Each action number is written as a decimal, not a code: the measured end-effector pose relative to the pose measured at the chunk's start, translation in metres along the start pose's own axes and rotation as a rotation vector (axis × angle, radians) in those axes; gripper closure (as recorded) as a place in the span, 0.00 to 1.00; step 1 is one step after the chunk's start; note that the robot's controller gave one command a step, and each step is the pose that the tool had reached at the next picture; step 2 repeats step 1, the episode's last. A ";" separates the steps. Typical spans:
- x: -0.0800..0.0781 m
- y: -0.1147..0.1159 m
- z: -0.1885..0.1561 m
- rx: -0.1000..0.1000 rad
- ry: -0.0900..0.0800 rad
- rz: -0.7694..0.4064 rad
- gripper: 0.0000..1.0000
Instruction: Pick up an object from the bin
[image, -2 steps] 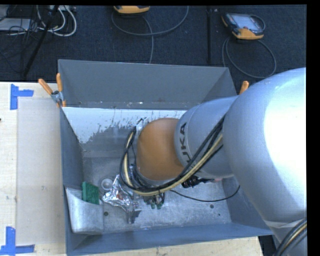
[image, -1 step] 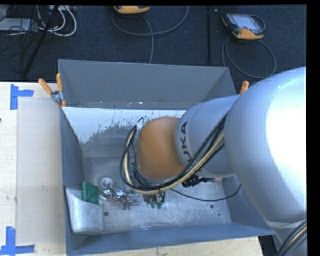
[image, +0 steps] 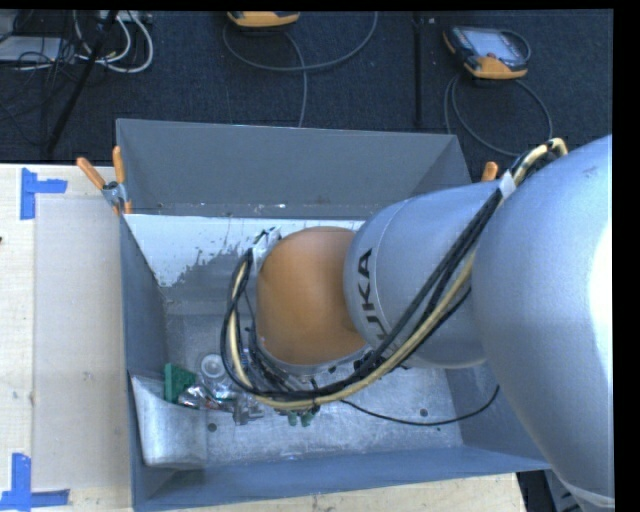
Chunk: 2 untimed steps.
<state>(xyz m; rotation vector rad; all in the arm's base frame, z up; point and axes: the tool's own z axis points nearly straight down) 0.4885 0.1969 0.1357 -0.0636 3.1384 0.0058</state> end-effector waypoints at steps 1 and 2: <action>-0.005 0.008 -0.092 0.000 -0.005 -0.009 1.00; -0.005 0.008 -0.092 0.000 -0.005 -0.009 1.00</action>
Offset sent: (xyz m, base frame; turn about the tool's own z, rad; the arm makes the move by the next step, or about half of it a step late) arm 0.0030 0.0067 0.0879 -0.0069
